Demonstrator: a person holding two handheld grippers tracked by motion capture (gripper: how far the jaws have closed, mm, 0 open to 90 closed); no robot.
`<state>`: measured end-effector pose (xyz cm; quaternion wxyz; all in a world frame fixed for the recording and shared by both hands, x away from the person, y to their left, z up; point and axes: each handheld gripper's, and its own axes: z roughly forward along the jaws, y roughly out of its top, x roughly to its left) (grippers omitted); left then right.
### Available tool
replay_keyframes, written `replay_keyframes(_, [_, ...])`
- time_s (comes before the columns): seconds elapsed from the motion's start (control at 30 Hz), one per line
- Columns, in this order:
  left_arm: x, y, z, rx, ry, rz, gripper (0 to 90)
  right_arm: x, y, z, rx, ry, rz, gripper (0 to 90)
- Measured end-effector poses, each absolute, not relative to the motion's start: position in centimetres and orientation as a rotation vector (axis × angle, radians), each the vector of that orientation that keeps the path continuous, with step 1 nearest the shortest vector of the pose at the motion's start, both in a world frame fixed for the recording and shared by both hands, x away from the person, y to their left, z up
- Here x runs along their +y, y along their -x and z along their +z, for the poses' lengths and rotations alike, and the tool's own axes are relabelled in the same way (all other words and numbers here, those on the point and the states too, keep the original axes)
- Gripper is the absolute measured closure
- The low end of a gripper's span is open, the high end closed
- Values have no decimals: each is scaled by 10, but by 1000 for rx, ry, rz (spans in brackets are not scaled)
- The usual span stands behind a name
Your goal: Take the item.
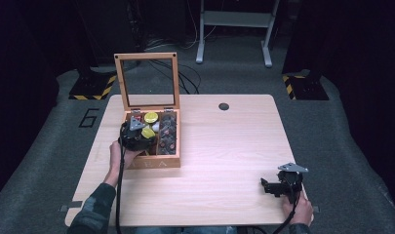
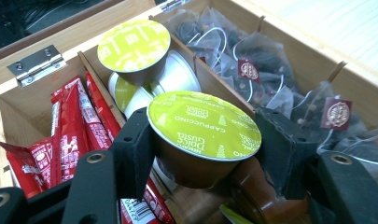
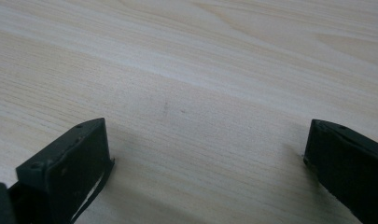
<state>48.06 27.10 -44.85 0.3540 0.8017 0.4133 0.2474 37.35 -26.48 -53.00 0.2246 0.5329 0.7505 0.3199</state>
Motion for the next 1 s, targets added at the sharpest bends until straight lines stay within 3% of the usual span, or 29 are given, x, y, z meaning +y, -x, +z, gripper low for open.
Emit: replay_keyframes(1.0, [268,-446,-413,963,-1945,621,408,-265,-373,-530,2071,-1468,881,0])
